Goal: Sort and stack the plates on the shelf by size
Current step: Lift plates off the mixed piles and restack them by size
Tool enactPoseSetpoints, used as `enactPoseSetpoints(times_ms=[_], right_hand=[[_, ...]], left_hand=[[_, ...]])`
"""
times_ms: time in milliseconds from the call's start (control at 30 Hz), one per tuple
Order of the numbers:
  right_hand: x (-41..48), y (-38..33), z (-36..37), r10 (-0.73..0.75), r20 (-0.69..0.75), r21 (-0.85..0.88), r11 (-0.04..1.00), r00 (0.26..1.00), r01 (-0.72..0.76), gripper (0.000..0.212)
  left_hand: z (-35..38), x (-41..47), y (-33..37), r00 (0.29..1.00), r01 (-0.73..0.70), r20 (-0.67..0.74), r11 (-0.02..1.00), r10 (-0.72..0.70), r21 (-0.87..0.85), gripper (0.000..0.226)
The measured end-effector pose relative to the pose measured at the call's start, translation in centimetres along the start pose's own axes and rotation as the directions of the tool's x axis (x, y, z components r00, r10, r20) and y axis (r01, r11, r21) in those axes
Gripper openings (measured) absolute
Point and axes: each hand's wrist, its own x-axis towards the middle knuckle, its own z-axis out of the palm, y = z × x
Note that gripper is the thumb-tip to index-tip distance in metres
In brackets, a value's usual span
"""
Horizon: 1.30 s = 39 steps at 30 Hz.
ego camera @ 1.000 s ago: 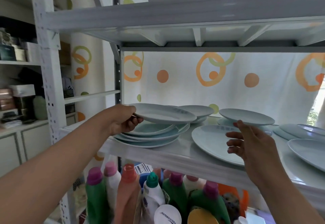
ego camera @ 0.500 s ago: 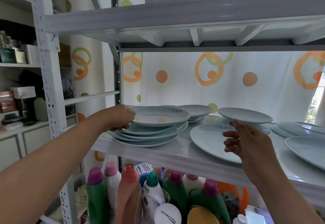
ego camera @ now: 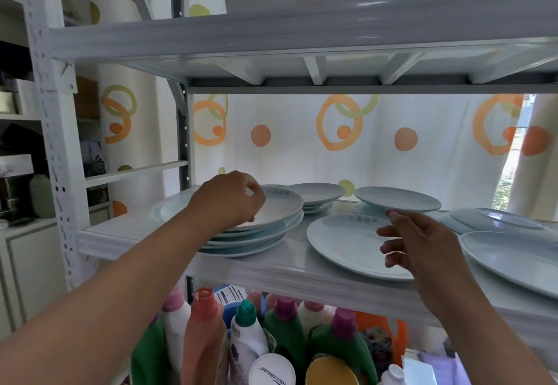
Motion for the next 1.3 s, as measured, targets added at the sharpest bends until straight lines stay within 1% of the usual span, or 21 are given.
enactPoseSetpoints(times_ms=[100, 167, 233, 267, 367, 433, 500, 600, 667, 767, 933, 1067, 1167, 1233, 1300], right_hand=[[-0.1, -0.1, -1.7, -0.079, -0.041, -0.216, 0.974, 0.996, 0.068, 0.010], [0.0, -0.1, -3.1, -0.159, -0.074, -0.400, 0.909, 0.984, 0.117, 0.009], [0.1, -0.3, -4.5, -0.184, -0.085, -0.529, 0.841, 0.979, 0.113, 0.008], [0.2, -0.2, -5.1, -0.157, -0.082, -0.570, 0.817, 0.984, 0.083, 0.010], [0.3, 0.0, -6.6, 0.008, -0.058, -0.661, 0.749, 0.998, -0.044, 0.017], [0.3, 0.3, -7.1, 0.070, -0.050, -0.674, 0.734, 0.996, -0.085, 0.022], [0.5, 0.6, -7.3, 0.148, -0.046, -0.607, 0.781, 0.988, -0.145, 0.026], [0.9, 0.7, -7.2, 0.316, -0.037, -0.405, 0.863, 0.948, -0.303, 0.026], [1.1, 0.8, -7.1, 0.382, -0.018, -0.295, 0.881, 0.924, -0.370, 0.021], [1.1, 0.8, -6.8, 0.436, 0.018, -0.148, 0.891, 0.900, -0.429, 0.013], [1.0, 0.8, -5.9, 0.455, 0.038, 0.040, 0.889, 0.890, -0.457, 0.002], [1.0, 0.4, -5.4, 0.392, 0.009, 0.188, 0.903, 0.920, -0.387, 0.012], [0.7, -0.3, -5.0, 0.368, -0.006, 0.276, 0.895, 0.930, -0.352, 0.015], [0.7, -0.6, -4.9, 0.336, -0.024, 0.293, 0.903, 0.941, -0.315, 0.018], [0.8, -0.7, -4.7, 0.293, -0.037, 0.309, 0.913, 0.955, -0.268, 0.019]], left_hand=[[1.1, -0.3, 2.0, 0.995, -0.085, -0.052, 0.992, 0.080, -0.091, 0.021], [2.0, -0.6, 3.1, 0.991, -0.120, -0.074, 0.980, 0.109, -0.161, 0.017], [3.1, -0.9, 4.1, 0.987, -0.150, -0.095, 0.965, 0.132, -0.214, 0.015], [3.6, -1.0, 4.5, 0.985, -0.162, -0.103, 0.960, 0.142, -0.227, 0.015], [5.1, -1.3, 5.6, 0.981, -0.184, -0.103, 0.951, 0.163, -0.249, 0.019], [5.9, -1.4, 6.1, 0.981, -0.188, -0.094, 0.947, 0.169, -0.259, 0.021], [6.6, -1.5, 6.3, 0.981, -0.190, -0.089, 0.946, 0.172, -0.263, 0.023], [7.2, -1.6, 6.4, 0.983, -0.183, -0.077, 0.943, 0.168, -0.278, 0.025], [7.4, -1.6, 6.3, 0.984, -0.174, -0.072, 0.942, 0.160, -0.288, 0.025], [7.7, -1.6, 6.1, 0.987, -0.160, -0.074, 0.938, 0.144, -0.307, 0.025], [7.7, -1.6, 6.0, 0.988, -0.150, -0.068, 0.932, 0.136, -0.329, 0.024], [7.3, -1.7, 6.0, 0.991, -0.133, -0.067, 0.909, 0.116, -0.395, 0.016], [7.2, -1.7, 5.9, 0.993, -0.115, -0.074, 0.881, 0.090, -0.459, 0.010], [7.2, -1.7, 6.1, 0.997, -0.078, -0.054, 0.853, 0.059, -0.516, 0.014], [7.1, -1.6, 6.4, 1.000, -0.008, 0.000, 0.827, 0.010, -0.562, 0.027]])
